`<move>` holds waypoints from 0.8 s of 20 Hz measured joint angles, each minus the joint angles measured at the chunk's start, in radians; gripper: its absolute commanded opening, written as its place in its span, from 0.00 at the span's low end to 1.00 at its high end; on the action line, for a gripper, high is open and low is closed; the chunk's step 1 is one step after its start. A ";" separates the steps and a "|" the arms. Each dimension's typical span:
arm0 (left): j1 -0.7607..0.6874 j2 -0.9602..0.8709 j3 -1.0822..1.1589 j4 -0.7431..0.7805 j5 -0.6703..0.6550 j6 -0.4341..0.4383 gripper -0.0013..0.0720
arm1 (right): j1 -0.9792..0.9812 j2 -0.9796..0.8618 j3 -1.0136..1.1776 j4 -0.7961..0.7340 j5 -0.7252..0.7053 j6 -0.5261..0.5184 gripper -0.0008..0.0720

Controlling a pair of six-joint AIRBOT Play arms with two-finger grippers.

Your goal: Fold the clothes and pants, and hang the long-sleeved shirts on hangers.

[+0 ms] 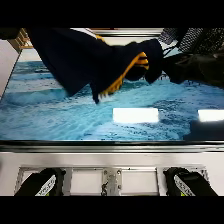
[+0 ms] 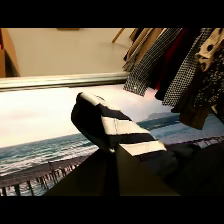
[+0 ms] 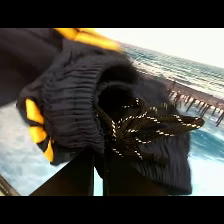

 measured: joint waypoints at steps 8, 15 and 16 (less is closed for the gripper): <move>-0.029 0.130 -0.338 0.006 0.076 -0.001 0.03 | -0.001 0.084 -0.205 -0.224 0.140 0.130 0.75; -0.025 -0.106 -0.509 0.005 0.111 -0.001 0.03 | -0.001 0.018 -0.391 -0.472 0.093 0.205 0.84; -0.025 -0.144 -0.515 0.005 0.116 -0.001 0.03 | -0.001 0.000 -0.397 -0.486 0.078 0.227 0.84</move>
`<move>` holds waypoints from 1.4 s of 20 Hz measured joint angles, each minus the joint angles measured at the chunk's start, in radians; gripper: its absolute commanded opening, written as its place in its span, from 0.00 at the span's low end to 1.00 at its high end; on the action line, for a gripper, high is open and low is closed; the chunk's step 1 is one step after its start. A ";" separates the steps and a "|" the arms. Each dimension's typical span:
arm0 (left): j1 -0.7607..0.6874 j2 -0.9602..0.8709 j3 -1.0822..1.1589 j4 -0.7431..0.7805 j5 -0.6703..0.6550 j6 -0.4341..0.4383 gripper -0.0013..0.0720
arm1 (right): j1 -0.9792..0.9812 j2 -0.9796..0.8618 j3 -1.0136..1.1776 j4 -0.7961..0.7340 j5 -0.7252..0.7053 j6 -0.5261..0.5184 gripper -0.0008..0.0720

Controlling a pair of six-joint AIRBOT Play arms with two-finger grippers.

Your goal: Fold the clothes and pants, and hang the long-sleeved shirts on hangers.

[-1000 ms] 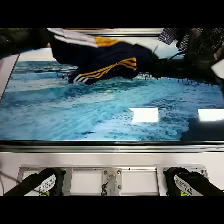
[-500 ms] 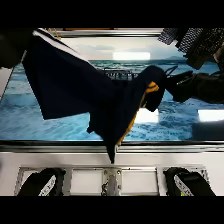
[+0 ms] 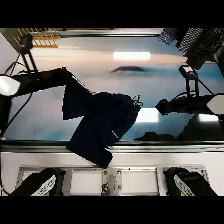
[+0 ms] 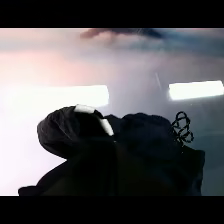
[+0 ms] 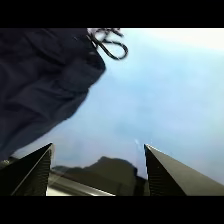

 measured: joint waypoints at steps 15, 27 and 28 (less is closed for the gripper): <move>0.000 -0.227 -0.016 -0.001 0.026 0.004 0.03 | 0.008 -0.834 0.409 0.370 -0.191 -0.225 0.85; 0.000 -0.230 0.008 -0.001 0.019 0.003 0.03 | 0.082 -1.087 0.629 0.536 -0.039 -0.357 0.03; 0.001 -0.230 0.032 -0.001 0.014 0.003 0.03 | 0.083 -1.068 0.635 0.541 -0.036 -0.363 0.03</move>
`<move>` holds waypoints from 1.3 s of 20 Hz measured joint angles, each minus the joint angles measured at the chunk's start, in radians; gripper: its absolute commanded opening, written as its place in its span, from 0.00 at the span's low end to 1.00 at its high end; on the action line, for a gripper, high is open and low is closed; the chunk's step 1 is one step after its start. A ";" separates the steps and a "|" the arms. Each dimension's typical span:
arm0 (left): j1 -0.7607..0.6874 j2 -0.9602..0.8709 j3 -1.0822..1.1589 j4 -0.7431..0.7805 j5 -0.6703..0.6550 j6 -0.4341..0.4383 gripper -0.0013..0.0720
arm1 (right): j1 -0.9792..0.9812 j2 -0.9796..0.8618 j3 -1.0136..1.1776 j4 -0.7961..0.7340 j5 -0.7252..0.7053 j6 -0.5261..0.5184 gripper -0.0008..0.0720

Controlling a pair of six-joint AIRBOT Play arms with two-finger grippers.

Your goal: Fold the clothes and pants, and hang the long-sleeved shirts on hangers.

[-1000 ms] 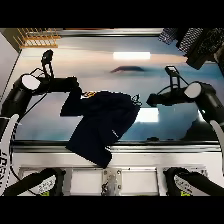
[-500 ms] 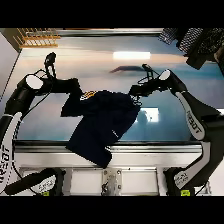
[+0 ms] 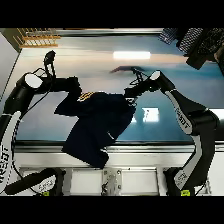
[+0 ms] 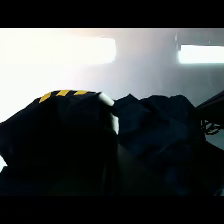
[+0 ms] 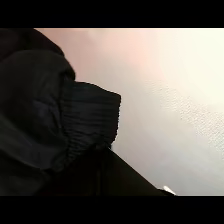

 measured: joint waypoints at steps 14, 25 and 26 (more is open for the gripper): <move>0.010 0.395 0.579 -0.002 -0.051 0.013 0.03 | -0.030 0.840 0.045 -0.055 0.036 0.097 0.03; -0.011 0.495 0.435 -0.008 0.063 0.008 0.03 | -0.031 1.121 -0.150 -0.365 0.336 0.481 0.03; -0.024 0.458 0.430 -0.008 0.068 0.008 0.03 | -0.031 1.131 -0.208 -0.379 0.336 0.500 0.03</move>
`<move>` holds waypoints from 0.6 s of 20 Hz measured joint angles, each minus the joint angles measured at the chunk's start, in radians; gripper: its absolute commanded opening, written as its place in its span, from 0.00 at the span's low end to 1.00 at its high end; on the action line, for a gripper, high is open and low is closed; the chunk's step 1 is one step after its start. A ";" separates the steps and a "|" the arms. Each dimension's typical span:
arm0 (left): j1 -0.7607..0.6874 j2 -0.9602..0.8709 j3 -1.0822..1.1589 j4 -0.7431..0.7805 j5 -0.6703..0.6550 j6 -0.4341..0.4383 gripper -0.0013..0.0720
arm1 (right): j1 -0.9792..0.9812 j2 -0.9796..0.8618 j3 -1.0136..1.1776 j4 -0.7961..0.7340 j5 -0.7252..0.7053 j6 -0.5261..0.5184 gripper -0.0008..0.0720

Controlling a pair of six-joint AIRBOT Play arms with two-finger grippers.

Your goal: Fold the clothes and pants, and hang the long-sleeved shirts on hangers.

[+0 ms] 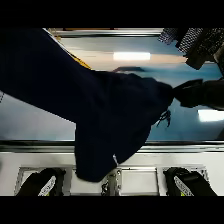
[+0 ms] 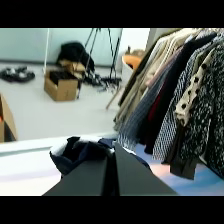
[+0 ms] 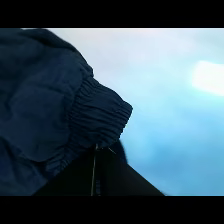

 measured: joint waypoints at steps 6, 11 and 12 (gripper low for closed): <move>-0.105 -0.325 -0.009 0.004 0.072 0.027 0.03 | -0.002 -0.072 -0.269 -0.185 -0.129 0.071 0.03; -0.132 -0.567 -0.009 0.006 0.127 0.038 0.87 | -0.015 -0.259 -0.319 -0.272 -0.364 0.089 0.66; -0.123 -0.599 -0.009 0.006 0.131 0.038 0.88 | -0.026 -0.294 -0.319 -0.280 -0.420 0.092 0.85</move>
